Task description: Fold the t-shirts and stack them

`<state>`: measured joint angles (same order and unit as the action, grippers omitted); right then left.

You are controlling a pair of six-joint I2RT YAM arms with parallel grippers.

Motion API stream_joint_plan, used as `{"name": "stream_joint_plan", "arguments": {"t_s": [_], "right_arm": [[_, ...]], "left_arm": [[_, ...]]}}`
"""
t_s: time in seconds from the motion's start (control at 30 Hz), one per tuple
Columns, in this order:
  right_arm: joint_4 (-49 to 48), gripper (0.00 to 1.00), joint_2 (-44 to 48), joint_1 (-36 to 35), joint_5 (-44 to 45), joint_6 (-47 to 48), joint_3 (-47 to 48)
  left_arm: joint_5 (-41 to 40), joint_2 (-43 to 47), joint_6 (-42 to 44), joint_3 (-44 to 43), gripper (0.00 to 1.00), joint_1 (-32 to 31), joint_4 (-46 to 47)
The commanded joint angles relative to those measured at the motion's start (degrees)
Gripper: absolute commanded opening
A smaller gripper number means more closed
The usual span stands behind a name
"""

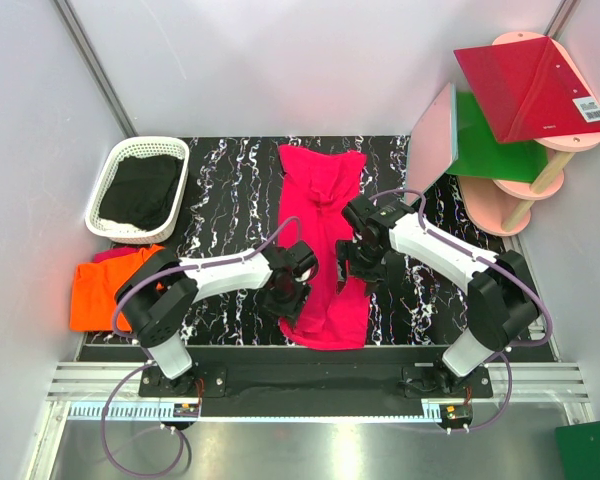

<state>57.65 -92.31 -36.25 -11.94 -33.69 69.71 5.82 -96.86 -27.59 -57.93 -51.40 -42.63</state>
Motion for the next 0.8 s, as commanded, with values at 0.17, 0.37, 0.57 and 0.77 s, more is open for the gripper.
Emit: {"name": "stream_joint_plan", "arguments": {"t_s": [0.17,0.37,0.57,0.77], "right_arm": [[-0.78,0.75,-0.67,-0.14,-3.08,1.7,0.34],[-0.78,0.75,-0.85,-0.22,-2.56,1.88,0.25],[-0.43,0.75,-0.15,0.04,1.65,3.89,2.79],[-1.75,0.74,-5.75,3.01,9.55,8.64,10.78]], "left_arm": [[4.02,-0.17,-3.34,4.75,0.7,-1.78,-4.91],[3.41,-0.09,-3.87,5.99,0.64,-3.18,-6.06],[0.69,6.92,-3.52,2.75,0.65,-3.36,-12.63],[-10.73,15.81,-3.35,-10.78,0.71,-2.4,-18.0]]}}
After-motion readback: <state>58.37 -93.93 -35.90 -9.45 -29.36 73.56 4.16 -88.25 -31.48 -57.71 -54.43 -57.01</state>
